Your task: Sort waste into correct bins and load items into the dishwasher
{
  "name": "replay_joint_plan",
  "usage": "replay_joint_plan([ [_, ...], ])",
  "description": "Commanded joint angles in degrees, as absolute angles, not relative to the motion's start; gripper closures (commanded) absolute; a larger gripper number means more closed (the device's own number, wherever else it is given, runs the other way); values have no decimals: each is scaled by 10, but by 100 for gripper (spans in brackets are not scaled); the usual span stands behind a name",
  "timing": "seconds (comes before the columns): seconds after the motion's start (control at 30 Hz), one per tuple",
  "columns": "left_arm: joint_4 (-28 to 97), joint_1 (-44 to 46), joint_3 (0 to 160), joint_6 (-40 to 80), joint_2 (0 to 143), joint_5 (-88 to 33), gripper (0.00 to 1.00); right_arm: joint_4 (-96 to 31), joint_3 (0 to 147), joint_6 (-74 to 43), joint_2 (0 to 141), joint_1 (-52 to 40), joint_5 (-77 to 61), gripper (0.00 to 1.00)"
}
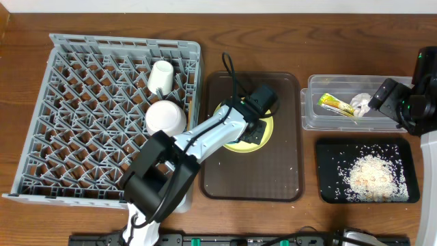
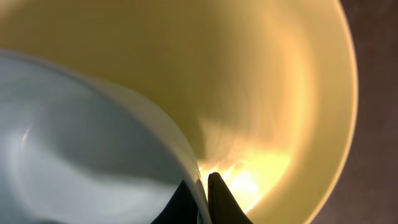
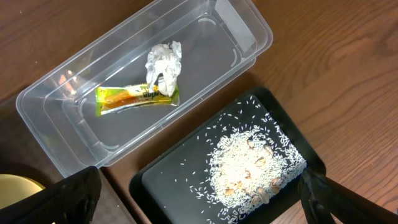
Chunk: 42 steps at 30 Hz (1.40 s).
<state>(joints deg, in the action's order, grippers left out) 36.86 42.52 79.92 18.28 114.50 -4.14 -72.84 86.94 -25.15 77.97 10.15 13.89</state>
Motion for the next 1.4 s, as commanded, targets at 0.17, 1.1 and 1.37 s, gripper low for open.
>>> replay_joint_plan([
  [0.17, 389, 401, 818, 198, 1010, -201, 93, -729, 873, -248, 779, 104, 143, 1],
  [1.1, 885, -37, 808, -287, 880, -664, 76, -729, 873, -248, 779, 104, 143, 1],
  [1.37, 793, 107, 804, -246, 880, -664, 15, -729, 873, -248, 779, 104, 143, 1],
])
